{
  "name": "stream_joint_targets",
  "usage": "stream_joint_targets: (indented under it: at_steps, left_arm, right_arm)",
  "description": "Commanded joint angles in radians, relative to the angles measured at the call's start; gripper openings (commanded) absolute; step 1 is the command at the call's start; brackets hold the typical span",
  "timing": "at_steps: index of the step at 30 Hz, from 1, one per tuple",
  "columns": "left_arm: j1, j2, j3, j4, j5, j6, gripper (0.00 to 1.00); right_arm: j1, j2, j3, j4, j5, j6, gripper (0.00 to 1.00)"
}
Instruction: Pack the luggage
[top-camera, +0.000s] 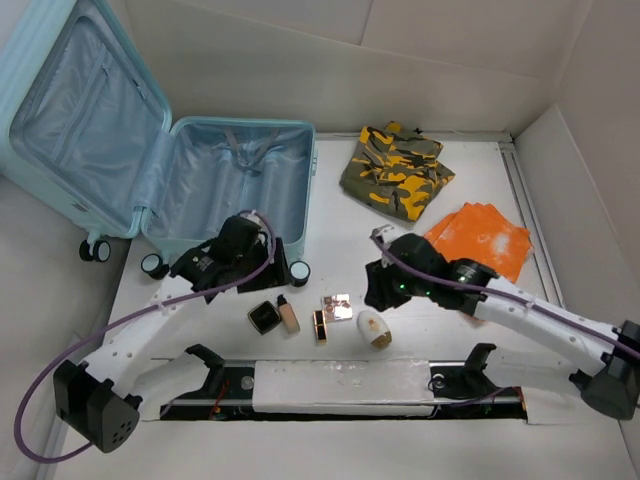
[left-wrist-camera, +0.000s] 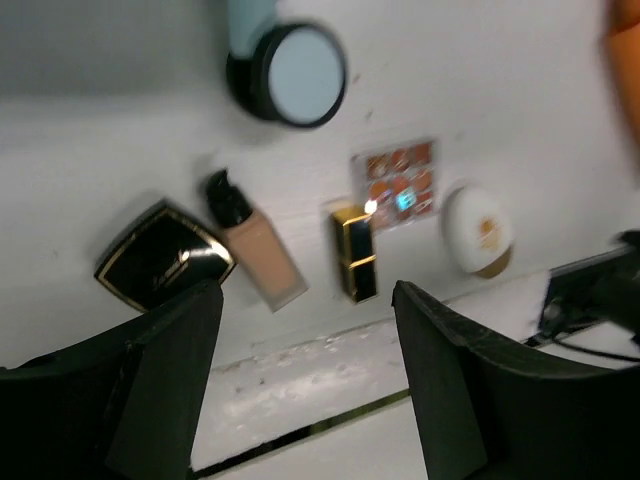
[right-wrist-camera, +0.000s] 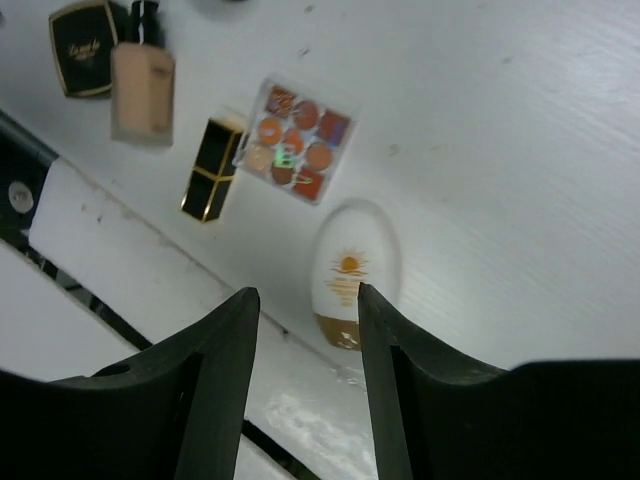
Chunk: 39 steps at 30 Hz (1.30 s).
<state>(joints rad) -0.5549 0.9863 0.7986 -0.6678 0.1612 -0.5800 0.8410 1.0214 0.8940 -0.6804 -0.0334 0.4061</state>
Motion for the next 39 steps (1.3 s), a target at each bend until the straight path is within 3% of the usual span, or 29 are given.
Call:
stream_joint_targets:
  at_steps: [1, 4, 5, 8, 9, 14, 21, 25, 28, 30, 32, 33, 34, 39]
  left_arm:
    - [0.0, 0.003, 0.192, -0.027, -0.094, -0.043, 0.66]
    - [0.0, 0.023, 0.301, -0.061, -0.103, -0.032, 0.66]
    - [0.0, 0.023, 0.321, -0.061, -0.114, -0.032, 0.66]
    - [0.0, 0.023, 0.393, -0.052, -0.123, -0.053, 0.66]
    - [0.0, 0.023, 0.408, -0.052, -0.123, -0.053, 0.66]
    - [0.0, 0.048, 0.444, -0.029, -0.101, -0.054, 0.66]
    - [0.0, 0.068, 0.47, 0.014, -0.083, -0.063, 0.68]
    - [0.062, 0.077, 0.522, 0.051, -0.035, -0.104, 0.72]
    - [0.062, 0.077, 0.579, 0.06, -0.077, -0.104, 0.72]
    - [0.062, 0.086, 0.609, 0.06, -0.097, -0.104, 0.72]
    - [0.062, 0.086, 0.658, 0.069, -0.111, -0.104, 0.74]
    - [0.062, 0.095, 0.678, 0.07, -0.123, -0.104, 0.74]
    - [0.062, 0.106, 0.72, 0.07, -0.123, -0.104, 0.75]
    - [0.062, 0.147, 0.838, 0.07, -0.112, -0.073, 0.75]
  right_arm:
    - [0.121, 0.071, -0.018, 0.157, 0.036, 0.08, 0.5]
    - [0.147, 0.146, -0.03, 0.157, 0.073, 0.091, 0.55]
    - [0.156, 0.155, -0.055, 0.157, 0.073, 0.091, 0.64]
    - [0.156, 0.186, -0.094, 0.147, 0.084, 0.118, 0.76]
    - [0.168, 0.186, -0.104, 0.137, 0.084, 0.128, 0.85]
    - [0.19, 0.186, -0.142, 0.107, 0.104, 0.184, 0.91]
    - [0.211, 0.282, -0.164, 0.107, 0.116, 0.195, 0.91]
    - [0.233, 0.327, -0.164, 0.107, 0.177, 0.226, 0.91]
    - [0.233, 0.354, -0.164, 0.133, 0.197, 0.241, 0.85]
    - [0.233, 0.382, -0.164, 0.145, 0.207, 0.25, 0.74]
    - [0.242, 0.397, -0.164, 0.145, 0.233, 0.26, 0.71]
    - [0.253, 0.407, -0.164, 0.145, 0.233, 0.26, 0.61]
    - [0.253, 0.407, -0.152, 0.145, 0.248, 0.27, 0.58]
    - [0.253, 0.384, -0.084, 0.062, 0.282, 0.27, 0.56]
